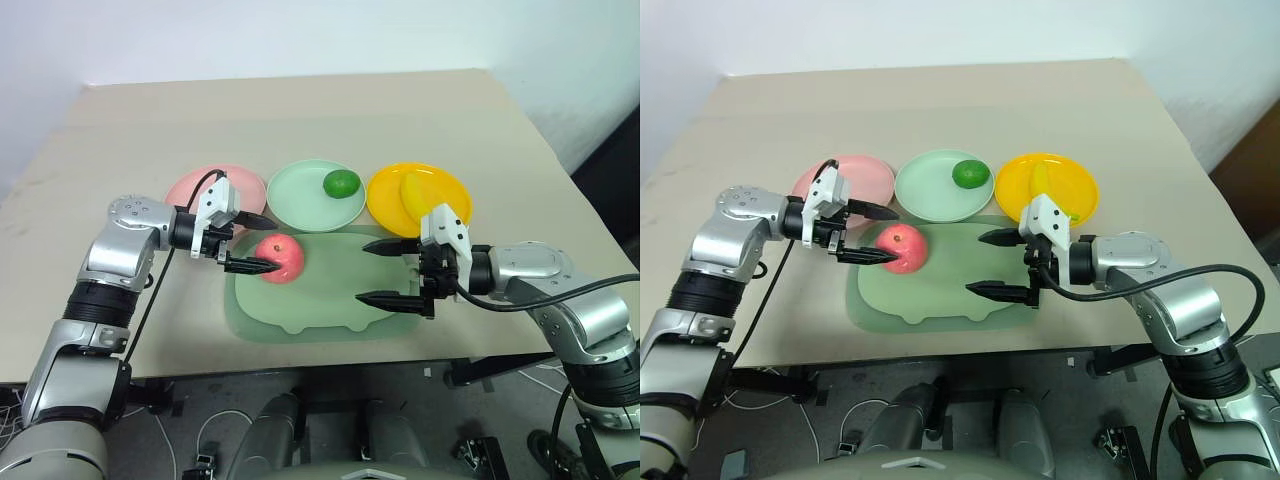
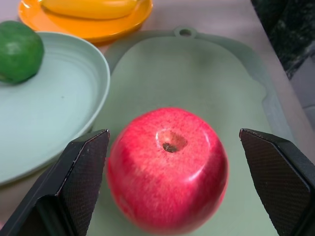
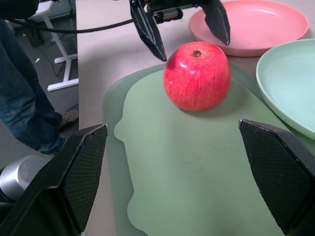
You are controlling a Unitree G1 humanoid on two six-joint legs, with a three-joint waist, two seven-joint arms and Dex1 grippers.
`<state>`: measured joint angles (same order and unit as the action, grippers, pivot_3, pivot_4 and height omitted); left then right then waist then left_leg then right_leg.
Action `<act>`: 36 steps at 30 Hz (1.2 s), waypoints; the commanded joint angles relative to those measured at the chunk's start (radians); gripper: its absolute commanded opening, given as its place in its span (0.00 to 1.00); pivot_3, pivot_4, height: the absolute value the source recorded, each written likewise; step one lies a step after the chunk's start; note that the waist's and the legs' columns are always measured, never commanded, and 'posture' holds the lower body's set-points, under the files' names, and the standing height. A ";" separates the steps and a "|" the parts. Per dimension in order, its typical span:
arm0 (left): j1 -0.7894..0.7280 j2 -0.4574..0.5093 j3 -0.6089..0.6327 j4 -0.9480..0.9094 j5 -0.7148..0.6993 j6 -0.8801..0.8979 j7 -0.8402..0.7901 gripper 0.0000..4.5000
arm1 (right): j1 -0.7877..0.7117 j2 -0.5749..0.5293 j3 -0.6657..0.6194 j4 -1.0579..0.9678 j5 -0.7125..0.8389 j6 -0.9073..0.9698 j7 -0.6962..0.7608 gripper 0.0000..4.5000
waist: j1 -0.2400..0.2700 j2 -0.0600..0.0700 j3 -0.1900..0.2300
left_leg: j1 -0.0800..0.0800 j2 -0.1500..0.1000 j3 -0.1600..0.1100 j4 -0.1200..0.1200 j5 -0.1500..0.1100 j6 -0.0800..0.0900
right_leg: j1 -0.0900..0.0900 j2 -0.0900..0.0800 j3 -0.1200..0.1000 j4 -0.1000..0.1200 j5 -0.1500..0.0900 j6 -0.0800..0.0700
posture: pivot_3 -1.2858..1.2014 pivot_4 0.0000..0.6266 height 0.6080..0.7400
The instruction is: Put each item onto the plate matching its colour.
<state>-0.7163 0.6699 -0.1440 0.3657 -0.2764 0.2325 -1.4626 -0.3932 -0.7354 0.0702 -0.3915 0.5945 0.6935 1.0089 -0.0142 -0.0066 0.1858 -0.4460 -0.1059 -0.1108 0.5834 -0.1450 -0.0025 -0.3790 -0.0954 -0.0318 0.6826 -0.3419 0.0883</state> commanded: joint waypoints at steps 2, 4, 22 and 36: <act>-0.007 -0.013 -0.012 0.009 0.027 -0.035 0.005 0.99 | -0.002 0.006 -0.014 -0.035 0.013 -0.003 -0.013 1.00 | 0.001 0.000 0.000 | 0.000 0.000 0.000 0.001 0.000 0.000 | 0.000 0.000 0.000 0.000 0.000 0.000 | 0.52 0.24 0.98; -0.001 -0.025 -0.019 0.019 0.042 -0.052 0.014 0.99 | -0.003 0.007 -0.013 -0.035 0.014 -0.003 -0.016 1.00 | 0.001 0.000 0.000 | 0.000 0.000 0.000 0.002 0.000 0.000 | 0.001 0.000 0.000 0.000 0.000 0.001 | 0.52 0.24 0.98; 0.049 -0.050 -0.041 0.050 0.078 -0.101 0.036 0.84 | -0.018 0.015 -0.006 -0.023 0.011 0.002 -0.031 1.00 | 0.001 0.000 0.000 | 0.001 0.000 -0.001 0.008 -0.002 0.002 | 0.005 0.000 0.000 0.000 0.001 0.002 | 0.52 0.24 0.98; 0.034 -0.023 0.088 -0.029 -0.028 0.007 0.082 0.83 | -0.029 0.019 -0.003 -0.016 0.013 0.008 -0.024 1.00 | 0.000 0.000 0.000 | 0.001 0.000 -0.001 0.008 -0.002 0.003 | 0.004 0.000 0.000 -0.001 0.001 0.003 | 0.52 0.24 0.98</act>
<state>-0.6701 0.6250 -0.1145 0.3724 -0.2660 0.2205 -1.3910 -0.4065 -0.7237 0.0712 -0.3899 0.5942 0.7056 0.9802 -0.0145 -0.0064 0.1858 -0.4461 -0.1059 -0.1114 0.5913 -0.1469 0.0000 -0.3758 -0.0954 -0.0320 0.6821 -0.3406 0.0909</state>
